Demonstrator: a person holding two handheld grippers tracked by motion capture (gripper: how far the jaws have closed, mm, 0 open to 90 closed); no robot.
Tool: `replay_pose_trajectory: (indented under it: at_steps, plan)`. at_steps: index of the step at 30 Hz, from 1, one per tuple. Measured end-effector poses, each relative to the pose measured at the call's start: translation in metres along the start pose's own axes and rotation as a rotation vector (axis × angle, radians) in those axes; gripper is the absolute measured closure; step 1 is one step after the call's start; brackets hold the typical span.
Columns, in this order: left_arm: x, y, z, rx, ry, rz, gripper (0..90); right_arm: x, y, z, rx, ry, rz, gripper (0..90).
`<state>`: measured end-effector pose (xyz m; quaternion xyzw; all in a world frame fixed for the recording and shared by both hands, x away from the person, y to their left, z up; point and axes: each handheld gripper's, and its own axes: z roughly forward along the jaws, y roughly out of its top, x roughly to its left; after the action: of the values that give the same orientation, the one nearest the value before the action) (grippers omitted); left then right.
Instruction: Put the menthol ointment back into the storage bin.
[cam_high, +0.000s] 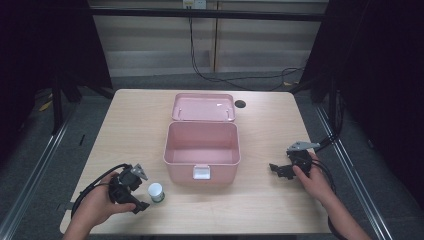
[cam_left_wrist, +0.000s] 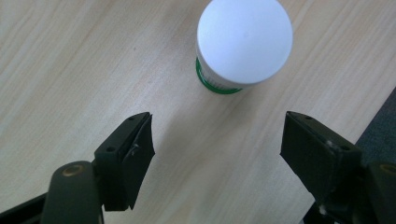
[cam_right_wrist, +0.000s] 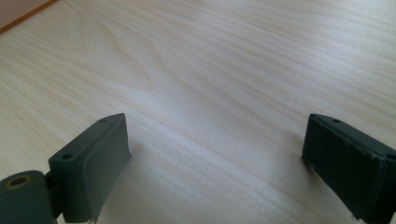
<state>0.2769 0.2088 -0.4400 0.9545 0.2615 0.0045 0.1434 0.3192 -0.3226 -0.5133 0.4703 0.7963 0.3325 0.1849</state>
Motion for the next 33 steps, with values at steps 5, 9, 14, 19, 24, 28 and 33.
replay_pose_trajectory:
  at_steps: [5,9,14,19,24,28,33]
  plan:
    - [-0.004,0.012,-0.002,0.039,-0.012,0.047,27.3,0.000,0.000,0.000,0.000,0.000,0.000,6.9]
    - [-0.007,0.019,-0.001,0.049,-0.018,0.066,28.5,0.000,0.000,0.000,0.000,0.000,0.000,6.9]
    - [-0.008,0.028,0.003,0.072,-0.030,0.072,30.7,0.000,0.000,0.000,0.001,0.000,0.002,6.9]
    - [-0.008,0.037,0.005,0.080,-0.041,0.093,32.8,0.000,0.000,0.000,0.000,0.000,0.000,6.9]
    - [-0.007,0.044,0.007,0.085,-0.047,0.082,37.5,0.000,0.000,0.000,0.002,0.000,0.002,6.9]
    - [-0.007,0.049,0.007,0.082,-0.042,0.101,41.0,0.000,0.000,0.000,0.001,0.000,0.002,6.9]
    - [-0.008,0.053,0.007,0.083,-0.039,0.083,48.2,0.000,0.000,0.000,0.001,0.000,0.002,6.9]
